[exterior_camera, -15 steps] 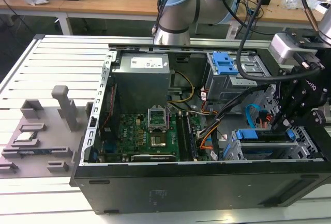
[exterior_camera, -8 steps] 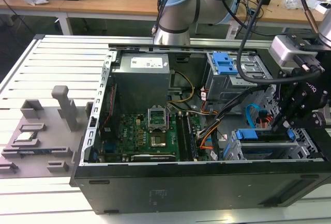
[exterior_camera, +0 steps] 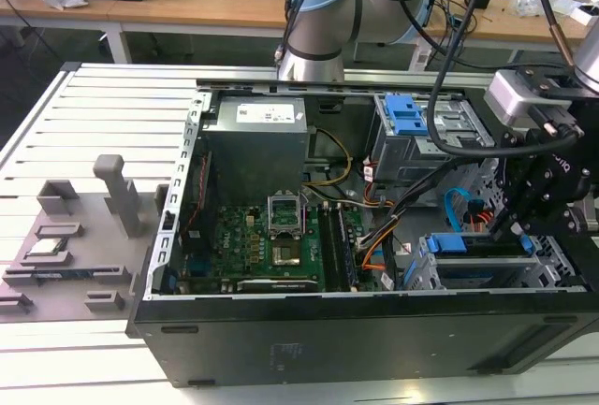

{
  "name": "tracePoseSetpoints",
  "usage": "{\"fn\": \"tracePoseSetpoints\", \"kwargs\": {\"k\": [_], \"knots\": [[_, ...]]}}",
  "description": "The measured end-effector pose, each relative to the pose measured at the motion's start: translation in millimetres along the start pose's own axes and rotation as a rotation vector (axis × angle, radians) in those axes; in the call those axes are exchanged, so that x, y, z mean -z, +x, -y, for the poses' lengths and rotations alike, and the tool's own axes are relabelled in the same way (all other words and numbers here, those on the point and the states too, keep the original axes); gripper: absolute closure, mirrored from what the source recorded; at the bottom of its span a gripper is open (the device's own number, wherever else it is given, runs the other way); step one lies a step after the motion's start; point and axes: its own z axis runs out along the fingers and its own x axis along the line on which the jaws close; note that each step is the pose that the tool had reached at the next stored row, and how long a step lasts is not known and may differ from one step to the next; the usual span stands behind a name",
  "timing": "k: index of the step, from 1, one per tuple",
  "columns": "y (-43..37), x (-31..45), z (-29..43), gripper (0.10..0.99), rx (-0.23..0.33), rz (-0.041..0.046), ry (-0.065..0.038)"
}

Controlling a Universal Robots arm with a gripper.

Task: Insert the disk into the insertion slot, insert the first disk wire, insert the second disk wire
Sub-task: 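Insert the first disk wire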

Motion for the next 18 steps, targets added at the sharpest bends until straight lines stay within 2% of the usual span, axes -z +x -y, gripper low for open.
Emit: {"fn": "tracePoseSetpoints", "kwargs": {"k": [3, 4, 6, 8, 9, 10, 11, 12, 14, 18], "knots": [[0.0, -0.4, 0.0, 0.906, 0.0, 0.0007, 0.0], [0.0, -0.1, -0.1, 0.843, 0.0, 0.0001, 0.0], [0.2, 4.6, -0.2, 0.843, 0.0, 0.0002, 0.0], [-1.3, 23.0, -1.1, 0.859, 0.0, 0.0, 0.0], [-3.0, 29.3, -1.4, 0.925, 0.0, -0.0001, 0.0], [-4.0, 33.4, -1.6, 0.925, 0.0, 0.0001, 0.0], [-6.0, 42.2, -2.0, 0.98, 0.0, 0.0002, 0.0], [-6.5, 46.7, -2.2, 0.98, 0.0, -0.0002, 0.0], [-6.3, 50.3, -2.4, 0.98, 0.0, 0.0002, 0.0], [-6.4, 50.5, -2.4, 0.98, 0.0, 0.0, 0.0]]}}
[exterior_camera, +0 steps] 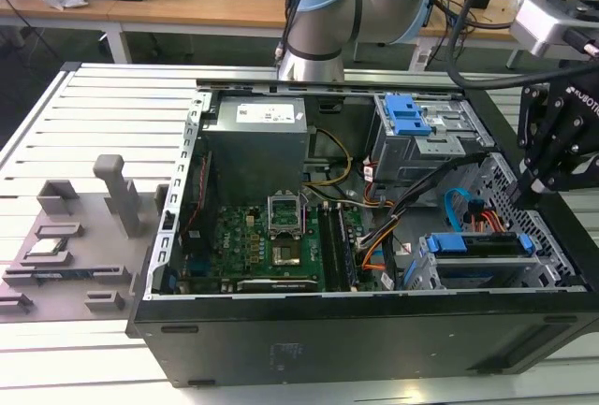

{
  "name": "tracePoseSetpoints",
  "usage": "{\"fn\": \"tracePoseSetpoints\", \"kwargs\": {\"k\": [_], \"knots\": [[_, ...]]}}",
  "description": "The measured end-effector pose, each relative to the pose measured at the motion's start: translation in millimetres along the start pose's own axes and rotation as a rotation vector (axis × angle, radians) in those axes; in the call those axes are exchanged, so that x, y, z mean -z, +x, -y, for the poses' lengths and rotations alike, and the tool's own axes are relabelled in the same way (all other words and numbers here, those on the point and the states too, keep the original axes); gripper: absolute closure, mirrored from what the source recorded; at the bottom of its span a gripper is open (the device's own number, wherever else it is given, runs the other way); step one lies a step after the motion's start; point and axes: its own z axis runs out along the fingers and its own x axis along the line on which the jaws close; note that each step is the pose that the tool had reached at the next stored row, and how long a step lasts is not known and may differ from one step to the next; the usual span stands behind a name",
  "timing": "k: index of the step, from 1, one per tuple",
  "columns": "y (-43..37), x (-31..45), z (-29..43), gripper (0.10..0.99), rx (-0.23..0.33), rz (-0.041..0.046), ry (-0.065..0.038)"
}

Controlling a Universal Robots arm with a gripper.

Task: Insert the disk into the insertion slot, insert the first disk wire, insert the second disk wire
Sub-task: 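Insert the first disk wire, then insert the second disk wire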

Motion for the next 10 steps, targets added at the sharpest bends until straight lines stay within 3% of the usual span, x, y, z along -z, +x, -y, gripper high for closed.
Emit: {"fn": "tracePoseSetpoints", "kwargs": {"k": [7, 10], "knots": [[0.0, 0.3, 0.0, 0.973, 0.0, 0.0, 0.0], [0.0, 0.4, 0.0, 0.784, 0.0, 0.0, 0.0]]}}
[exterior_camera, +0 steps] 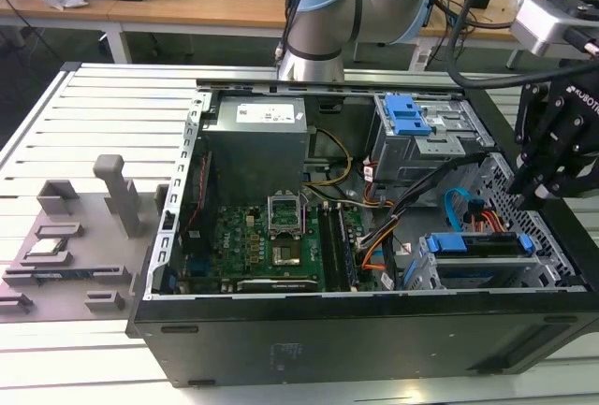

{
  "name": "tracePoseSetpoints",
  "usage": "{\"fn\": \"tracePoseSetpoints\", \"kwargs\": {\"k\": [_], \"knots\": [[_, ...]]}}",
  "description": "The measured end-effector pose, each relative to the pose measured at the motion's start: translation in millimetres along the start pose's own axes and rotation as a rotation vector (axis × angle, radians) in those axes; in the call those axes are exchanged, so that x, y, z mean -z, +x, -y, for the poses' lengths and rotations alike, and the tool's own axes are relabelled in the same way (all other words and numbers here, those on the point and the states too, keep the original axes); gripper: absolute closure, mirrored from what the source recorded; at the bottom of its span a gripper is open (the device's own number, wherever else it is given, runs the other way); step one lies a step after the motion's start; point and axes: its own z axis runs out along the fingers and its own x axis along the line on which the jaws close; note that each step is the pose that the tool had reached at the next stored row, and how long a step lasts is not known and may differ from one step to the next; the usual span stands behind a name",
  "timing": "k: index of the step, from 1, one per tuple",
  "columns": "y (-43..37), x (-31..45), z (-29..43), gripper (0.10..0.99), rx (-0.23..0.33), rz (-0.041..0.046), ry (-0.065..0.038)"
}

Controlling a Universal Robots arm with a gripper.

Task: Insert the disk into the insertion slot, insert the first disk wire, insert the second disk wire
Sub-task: 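Insert the second disk wire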

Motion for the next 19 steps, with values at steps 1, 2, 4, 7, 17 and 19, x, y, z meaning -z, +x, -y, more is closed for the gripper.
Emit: {"fn": "tracePoseSetpoints", "kwargs": {"k": [1, 2, 4, 7, 17, 19], "knots": [[-0.1, -1.1, -0.2, 0.784, 0.0, -0.0001, 0.0], [-0.9, -3.6, -1.1, 0.784, 0.0, -0.0003, 0.0], [-2.7, -7.7, -6.2, 0.784, 0.001, -0.0001, 0.0], [-4.3, -12.3, -24.7, 0.784, 0.001, 0.0, 0.0], [-4.6, -22.5, -36.5, 0.867, 0.001, 0.0, 0.0], [-4.6, -22.5, -36.5, 0.925, 0.001, 0.0, 0.0]]}}
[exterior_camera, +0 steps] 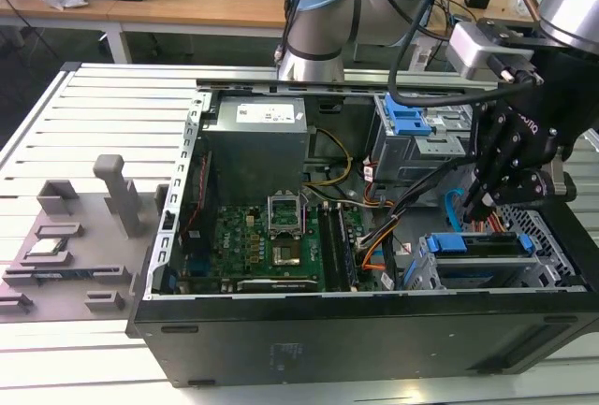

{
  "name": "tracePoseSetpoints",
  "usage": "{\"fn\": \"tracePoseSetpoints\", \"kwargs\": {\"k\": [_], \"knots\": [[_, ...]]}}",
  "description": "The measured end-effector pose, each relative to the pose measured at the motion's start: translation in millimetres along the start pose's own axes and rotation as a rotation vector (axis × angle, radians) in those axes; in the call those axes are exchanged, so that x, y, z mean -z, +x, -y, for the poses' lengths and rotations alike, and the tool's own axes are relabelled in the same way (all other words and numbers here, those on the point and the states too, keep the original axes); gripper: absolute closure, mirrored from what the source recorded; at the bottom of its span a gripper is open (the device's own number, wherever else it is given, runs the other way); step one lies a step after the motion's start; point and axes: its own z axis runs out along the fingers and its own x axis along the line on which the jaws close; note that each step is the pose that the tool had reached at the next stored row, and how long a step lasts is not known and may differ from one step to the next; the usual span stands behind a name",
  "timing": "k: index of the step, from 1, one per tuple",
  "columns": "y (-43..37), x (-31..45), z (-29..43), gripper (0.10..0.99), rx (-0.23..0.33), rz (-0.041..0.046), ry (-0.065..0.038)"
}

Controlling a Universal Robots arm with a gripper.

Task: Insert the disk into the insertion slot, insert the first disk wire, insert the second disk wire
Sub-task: 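Insert the second disk wire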

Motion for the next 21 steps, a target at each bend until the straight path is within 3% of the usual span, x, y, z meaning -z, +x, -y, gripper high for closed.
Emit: {"fn": "tracePoseSetpoints", "kwargs": {"k": [5, 11, 21], "knots": [[4.4, -2.7, 1.3, 0.925, 0.0, -0.0018, 0.0], [6.7, -13.5, 10.2, 0.925, 0.0, -0.0047, 0.0], [8.5, -21.1, 19.6, 0.925, 0.0, -0.0067, 0.0]]}}
